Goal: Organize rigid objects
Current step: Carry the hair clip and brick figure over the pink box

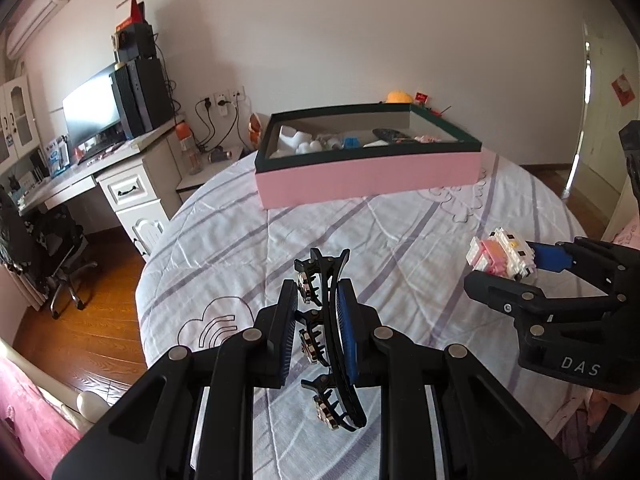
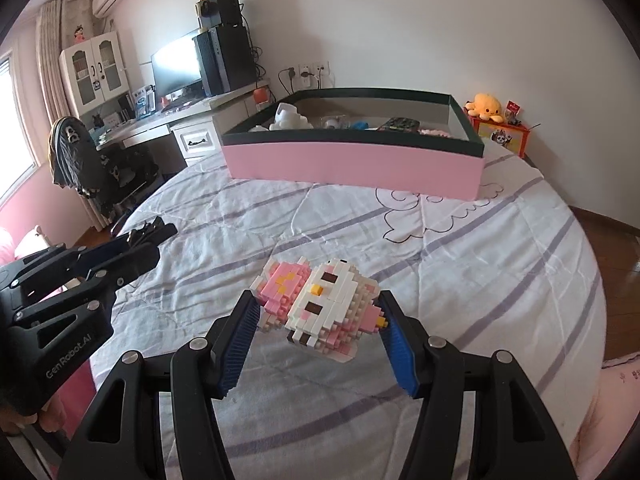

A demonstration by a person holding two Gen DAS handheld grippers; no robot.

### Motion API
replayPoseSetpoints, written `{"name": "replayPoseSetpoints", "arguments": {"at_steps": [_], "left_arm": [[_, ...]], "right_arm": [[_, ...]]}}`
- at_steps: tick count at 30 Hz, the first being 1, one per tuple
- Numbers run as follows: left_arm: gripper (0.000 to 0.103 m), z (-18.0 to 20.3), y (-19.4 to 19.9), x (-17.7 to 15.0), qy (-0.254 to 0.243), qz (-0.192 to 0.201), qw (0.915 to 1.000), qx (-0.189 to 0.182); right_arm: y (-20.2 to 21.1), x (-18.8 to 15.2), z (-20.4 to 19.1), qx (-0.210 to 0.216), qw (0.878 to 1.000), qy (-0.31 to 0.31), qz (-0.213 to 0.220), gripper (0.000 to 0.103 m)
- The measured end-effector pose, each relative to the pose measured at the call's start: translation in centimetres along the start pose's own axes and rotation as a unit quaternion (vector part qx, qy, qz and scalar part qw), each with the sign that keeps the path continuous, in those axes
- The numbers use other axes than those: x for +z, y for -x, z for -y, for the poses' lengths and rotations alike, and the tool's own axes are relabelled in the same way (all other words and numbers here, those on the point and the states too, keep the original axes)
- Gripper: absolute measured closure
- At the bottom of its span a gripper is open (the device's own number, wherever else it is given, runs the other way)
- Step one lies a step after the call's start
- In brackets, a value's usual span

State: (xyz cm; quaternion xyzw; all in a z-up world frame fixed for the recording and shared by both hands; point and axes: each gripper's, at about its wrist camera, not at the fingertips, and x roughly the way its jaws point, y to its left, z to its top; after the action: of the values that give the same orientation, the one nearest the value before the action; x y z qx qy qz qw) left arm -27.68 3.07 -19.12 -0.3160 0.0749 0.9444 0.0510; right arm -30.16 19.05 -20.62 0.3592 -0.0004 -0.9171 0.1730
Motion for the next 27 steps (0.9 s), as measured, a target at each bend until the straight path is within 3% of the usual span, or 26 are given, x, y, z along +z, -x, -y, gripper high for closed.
{"name": "replayPoseSetpoints", "arguments": {"at_steps": [8, 15, 27], "left_arm": [[0.083, 0.5, 2.8, 1.4, -0.005, 0.030, 0.9995, -0.001], [0.083, 0.5, 7.0, 3.6, 0.004, 0.085, 0.9964, 0.005], [0.083, -0.1, 13.6, 8.8, 0.015, 0.194, 0.9806, 0.022]], "right_arm": [[3.1, 0.6, -0.3, -0.002, 0.999, 0.003, 0.032, 0.042], [7.2, 2.0, -0.6, -0.002, 0.997, 0.009, 0.080, 0.042], [14.5, 6.5, -1.5, -0.012, 0.982, 0.037, 0.186, 0.042]]}}
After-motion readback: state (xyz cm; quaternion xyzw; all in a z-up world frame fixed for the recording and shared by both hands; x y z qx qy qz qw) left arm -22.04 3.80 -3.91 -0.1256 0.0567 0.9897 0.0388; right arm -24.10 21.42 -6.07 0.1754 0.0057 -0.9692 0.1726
